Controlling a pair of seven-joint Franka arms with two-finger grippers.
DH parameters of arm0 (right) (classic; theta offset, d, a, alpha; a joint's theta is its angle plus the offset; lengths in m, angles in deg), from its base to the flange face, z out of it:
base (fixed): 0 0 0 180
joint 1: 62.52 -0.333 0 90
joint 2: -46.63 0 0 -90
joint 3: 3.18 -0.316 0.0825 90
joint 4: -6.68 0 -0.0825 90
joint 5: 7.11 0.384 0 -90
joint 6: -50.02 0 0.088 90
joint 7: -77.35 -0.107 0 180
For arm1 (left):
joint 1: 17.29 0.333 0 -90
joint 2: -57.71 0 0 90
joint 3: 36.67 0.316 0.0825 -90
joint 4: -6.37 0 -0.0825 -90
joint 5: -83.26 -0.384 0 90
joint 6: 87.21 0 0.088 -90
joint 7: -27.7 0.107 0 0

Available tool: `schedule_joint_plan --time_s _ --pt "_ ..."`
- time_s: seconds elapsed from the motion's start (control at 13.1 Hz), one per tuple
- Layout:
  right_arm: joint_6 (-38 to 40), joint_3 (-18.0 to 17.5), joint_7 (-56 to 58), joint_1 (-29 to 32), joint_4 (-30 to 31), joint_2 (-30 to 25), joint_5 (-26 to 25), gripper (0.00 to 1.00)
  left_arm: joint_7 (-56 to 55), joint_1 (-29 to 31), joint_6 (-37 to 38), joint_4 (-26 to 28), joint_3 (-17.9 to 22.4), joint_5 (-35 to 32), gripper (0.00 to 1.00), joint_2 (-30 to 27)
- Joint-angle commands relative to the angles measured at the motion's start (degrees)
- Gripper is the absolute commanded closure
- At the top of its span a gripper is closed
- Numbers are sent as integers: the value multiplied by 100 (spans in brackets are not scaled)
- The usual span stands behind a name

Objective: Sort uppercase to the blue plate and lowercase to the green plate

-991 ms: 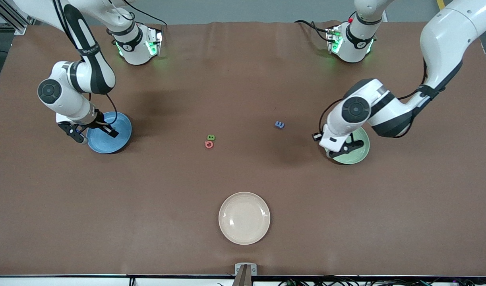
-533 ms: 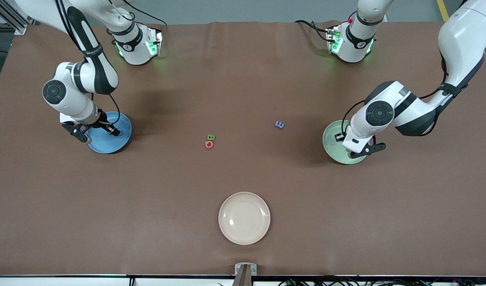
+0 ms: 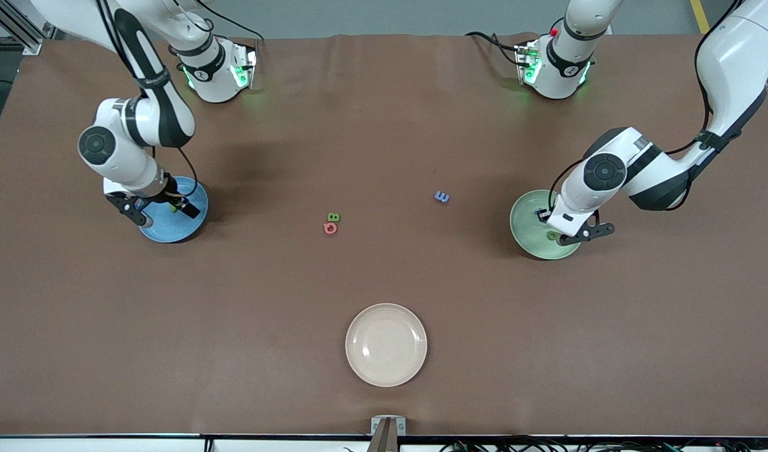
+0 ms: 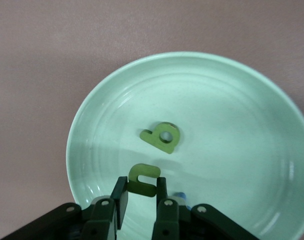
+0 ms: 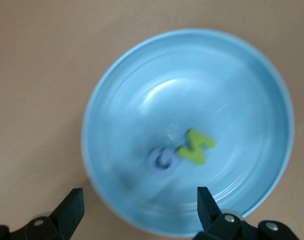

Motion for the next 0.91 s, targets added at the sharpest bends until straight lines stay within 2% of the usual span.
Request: schedule_joint_plan --time_s 0.0,0.23,0.3,0.46,0.53,0.69,0.84 --pt "5 -9 -1333 -866 -142 -90 -33 0 15 65 -199 176 28 -205 78 -75" --pt "32 -9 -2205 -1658 -520 -29 -7 0 23 65 -252 220 169 -363 77 -49" --pt "40 -9 -2347 -1912 -686 84 142 0 15 65 -278 246 178 -363 76 -49" --pt "41 -9 -2514 -2396 -1038 383 720 0 14 65 -279 264 187 -363 74 -49" --pt "32 -9 -2689 -2650 -1274 628 1097 0 14 65 -279 264 187 -363 70 -57" --pt "41 0 -3206 -3038 -1766 1137 1373 0 6 65 -279 255 169 -363 28 -83" --pt "58 0 -3927 -3241 -2389 1700 1365 0 -82 65 -200 238 -145 -267 15 -119"
